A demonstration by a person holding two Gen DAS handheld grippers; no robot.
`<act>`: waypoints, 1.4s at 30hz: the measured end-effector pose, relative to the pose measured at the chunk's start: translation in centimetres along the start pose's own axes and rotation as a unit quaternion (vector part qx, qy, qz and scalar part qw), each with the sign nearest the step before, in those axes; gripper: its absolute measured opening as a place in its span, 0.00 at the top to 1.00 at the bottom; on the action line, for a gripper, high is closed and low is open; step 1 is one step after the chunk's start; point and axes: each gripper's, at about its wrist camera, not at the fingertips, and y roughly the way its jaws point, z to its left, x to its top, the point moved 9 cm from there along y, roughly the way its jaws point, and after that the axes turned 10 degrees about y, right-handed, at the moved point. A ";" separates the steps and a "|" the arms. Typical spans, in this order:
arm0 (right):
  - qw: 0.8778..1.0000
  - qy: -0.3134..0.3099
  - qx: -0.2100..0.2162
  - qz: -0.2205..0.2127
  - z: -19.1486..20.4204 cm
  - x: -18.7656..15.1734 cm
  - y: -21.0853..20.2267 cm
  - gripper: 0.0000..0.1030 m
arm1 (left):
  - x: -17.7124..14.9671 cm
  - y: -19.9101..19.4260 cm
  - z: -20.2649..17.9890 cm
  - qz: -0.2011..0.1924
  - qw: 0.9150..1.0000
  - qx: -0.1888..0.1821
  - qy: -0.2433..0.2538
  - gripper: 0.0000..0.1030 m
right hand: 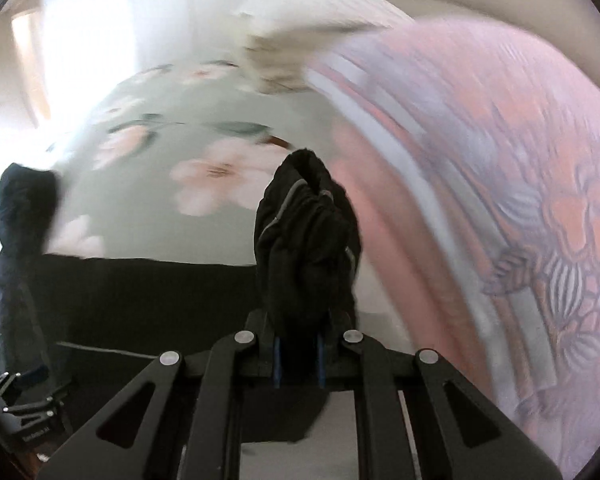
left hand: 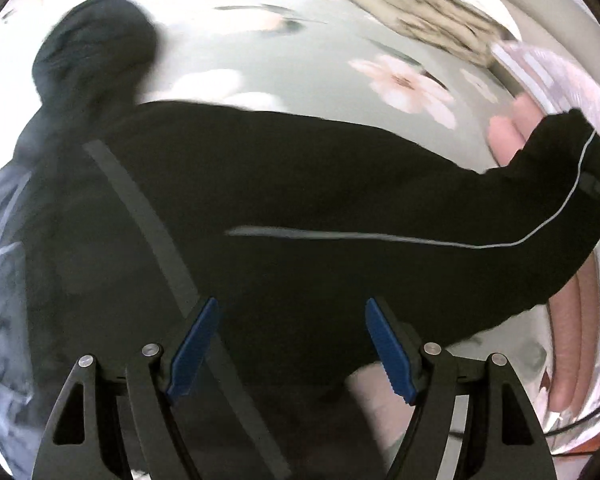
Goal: Fold large clothes
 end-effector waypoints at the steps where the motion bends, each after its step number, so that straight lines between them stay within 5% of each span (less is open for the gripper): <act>1: 1.000 -0.008 0.012 -0.001 1.7 0.0 -0.6 0.87 | -1.0 -1.3 1.9 -0.005 1.000 0.006 -0.015 0.26; 10: 0.988 -0.091 0.120 -0.019 20.3 -3.0 -9.3 0.87 | -8.3 -10.8 17.8 -0.043 0.989 0.069 -0.123 0.26; 14: 0.976 -0.126 0.176 -0.010 31.9 -6.4 -10.3 0.87 | -11.6 -14.0 25.3 -0.051 0.980 0.102 -0.164 0.26; 19: 0.959 -0.180 0.217 0.029 44.2 -14.7 -9.9 0.87 | -16.8 -15.9 33.9 -0.046 0.966 0.132 -0.216 0.26; 24: 0.934 -0.272 0.211 0.097 53.6 -26.5 -4.0 0.84 | -21.0 -15.7 38.9 -0.031 0.960 0.136 -0.242 0.26; 28: 0.918 -0.307 0.196 0.158 55.6 -33.2 0.1 0.73 | -22.7 -14.3 40.2 -0.017 0.960 0.130 -0.249 0.26; 30: 0.911 -0.329 0.194 0.156 56.5 -34.9 0.3 0.44 | -23.0 -13.8 41.0 -0.014 0.960 0.127 -0.251 0.26; 35: 0.898 -0.332 0.243 0.159 57.6 -34.9 -3.6 0.43 | -21.1 -12.9 41.9 -0.024 0.964 0.099 -0.244 0.26; 38: 0.908 -0.300 0.260 0.136 54.7 -31.4 -6.0 0.44 | -18.0 -11.9 41.1 -0.042 0.972 0.050 -0.225 0.26; 42: 0.944 -0.256 0.181 0.100 48.2 -25.9 -4.8 0.42 | -12.8 -9.3 38.8 -0.069 0.978 -0.050 -0.192 0.26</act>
